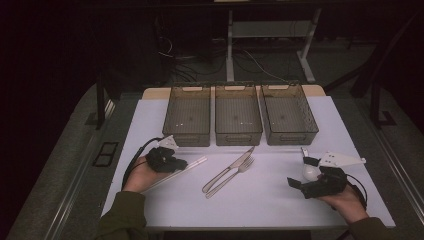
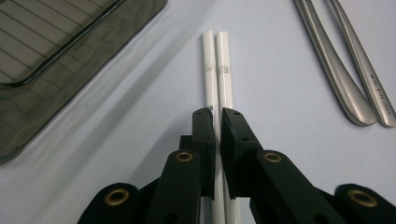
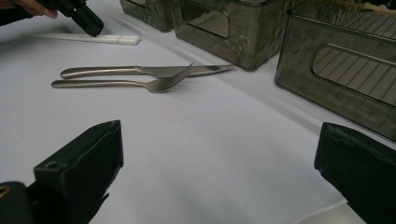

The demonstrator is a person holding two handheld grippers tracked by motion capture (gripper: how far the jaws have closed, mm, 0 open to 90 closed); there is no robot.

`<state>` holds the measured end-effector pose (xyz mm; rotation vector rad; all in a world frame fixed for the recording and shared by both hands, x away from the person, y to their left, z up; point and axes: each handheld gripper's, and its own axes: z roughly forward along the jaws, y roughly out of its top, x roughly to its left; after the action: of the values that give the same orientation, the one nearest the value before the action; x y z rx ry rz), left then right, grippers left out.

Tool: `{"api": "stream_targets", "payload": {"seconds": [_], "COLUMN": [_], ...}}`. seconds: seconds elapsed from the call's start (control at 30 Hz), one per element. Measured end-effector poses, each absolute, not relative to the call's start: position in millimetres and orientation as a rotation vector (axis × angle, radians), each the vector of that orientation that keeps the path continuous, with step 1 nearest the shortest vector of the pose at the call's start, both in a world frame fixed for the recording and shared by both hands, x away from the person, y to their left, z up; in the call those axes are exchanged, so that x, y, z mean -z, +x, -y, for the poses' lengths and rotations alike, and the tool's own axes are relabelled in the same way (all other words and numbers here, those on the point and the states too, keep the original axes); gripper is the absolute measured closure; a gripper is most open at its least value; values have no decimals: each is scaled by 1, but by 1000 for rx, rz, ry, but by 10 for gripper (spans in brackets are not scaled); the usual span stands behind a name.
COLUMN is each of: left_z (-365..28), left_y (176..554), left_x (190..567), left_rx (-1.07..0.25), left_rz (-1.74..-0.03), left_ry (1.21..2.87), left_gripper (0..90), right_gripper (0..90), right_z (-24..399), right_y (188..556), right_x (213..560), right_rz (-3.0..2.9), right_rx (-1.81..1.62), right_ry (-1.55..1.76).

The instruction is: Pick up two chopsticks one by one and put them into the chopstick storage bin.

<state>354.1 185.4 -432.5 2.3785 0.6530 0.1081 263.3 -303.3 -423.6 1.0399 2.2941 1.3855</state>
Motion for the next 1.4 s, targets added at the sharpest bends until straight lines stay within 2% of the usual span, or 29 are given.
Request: {"api": "stream_targets", "payload": {"seconds": [0.6,0.87,1.4], "left_z": [-188,-188,-190], "left_y": [352,349,353], "left_x": [440,441,441], "left_rx": [-125,-169,-117], "left_rz": [-659,-633,-685], "left_ry": [2362,2363,2341], "left_gripper": [795,827,841], "right_gripper": [12,12,12], "right_z": [303,303,303], "right_y": [263,263,263], "right_x": [423,423,423], "right_rz": [-2292,-2293,-2293], "right_rx": [-1389,-1388,-1392], "right_ry": [1041,1037,1036]}}
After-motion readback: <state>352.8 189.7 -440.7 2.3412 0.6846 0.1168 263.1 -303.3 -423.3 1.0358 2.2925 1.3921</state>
